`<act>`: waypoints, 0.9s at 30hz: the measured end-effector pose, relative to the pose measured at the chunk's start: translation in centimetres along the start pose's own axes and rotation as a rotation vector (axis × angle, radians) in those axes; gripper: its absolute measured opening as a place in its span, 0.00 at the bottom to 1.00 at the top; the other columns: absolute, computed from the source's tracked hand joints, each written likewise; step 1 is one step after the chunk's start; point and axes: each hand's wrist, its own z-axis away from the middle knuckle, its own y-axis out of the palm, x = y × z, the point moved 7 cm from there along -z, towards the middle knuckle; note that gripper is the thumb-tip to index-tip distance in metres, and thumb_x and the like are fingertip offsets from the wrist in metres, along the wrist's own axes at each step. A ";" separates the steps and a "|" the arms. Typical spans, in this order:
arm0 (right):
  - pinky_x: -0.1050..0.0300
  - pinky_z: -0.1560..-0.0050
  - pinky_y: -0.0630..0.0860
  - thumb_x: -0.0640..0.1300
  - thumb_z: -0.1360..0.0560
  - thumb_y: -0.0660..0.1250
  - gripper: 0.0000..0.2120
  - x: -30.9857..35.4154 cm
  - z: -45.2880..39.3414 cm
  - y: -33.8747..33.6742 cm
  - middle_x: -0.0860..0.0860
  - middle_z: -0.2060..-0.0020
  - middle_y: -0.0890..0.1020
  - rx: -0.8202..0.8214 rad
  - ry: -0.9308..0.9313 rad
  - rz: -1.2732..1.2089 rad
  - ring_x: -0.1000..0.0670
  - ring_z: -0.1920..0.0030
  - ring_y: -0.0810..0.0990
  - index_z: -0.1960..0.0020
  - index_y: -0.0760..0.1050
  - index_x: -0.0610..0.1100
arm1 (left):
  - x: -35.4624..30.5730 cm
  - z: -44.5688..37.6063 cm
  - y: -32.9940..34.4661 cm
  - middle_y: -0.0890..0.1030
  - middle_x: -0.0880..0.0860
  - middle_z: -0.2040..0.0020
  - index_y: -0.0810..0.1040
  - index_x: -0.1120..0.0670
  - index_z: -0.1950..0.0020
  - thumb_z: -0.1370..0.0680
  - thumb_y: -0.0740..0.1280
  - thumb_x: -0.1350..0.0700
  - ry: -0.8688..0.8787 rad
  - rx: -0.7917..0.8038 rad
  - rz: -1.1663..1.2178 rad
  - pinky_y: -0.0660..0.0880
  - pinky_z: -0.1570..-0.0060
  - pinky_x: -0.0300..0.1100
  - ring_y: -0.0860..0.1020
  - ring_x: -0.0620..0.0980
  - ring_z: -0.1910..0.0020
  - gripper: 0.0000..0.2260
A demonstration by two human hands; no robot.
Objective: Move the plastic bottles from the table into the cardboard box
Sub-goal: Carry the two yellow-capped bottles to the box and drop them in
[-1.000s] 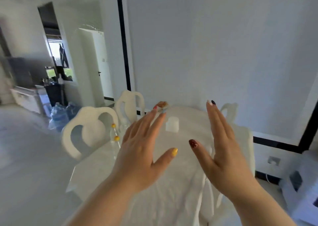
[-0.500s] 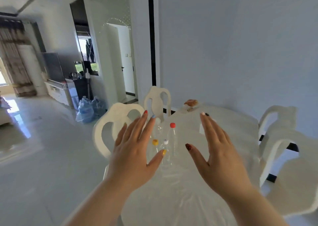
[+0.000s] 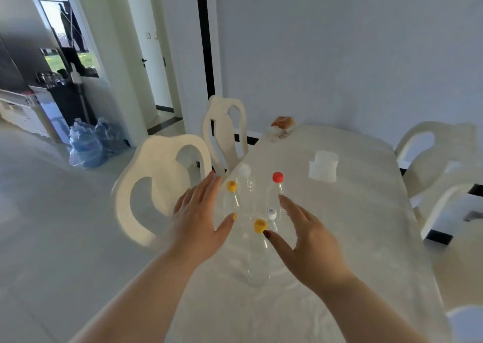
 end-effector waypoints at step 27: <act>0.71 0.58 0.71 0.51 0.31 0.76 0.07 -3.5 -0.3 11.5 0.60 0.61 0.83 -0.172 0.726 -0.276 0.61 0.56 0.80 0.55 0.79 0.56 | 9.5 -11.3 17.2 0.84 0.60 0.47 0.82 0.53 0.49 0.28 0.75 0.53 -0.293 0.384 0.719 0.73 0.50 0.43 0.81 0.61 0.45 0.10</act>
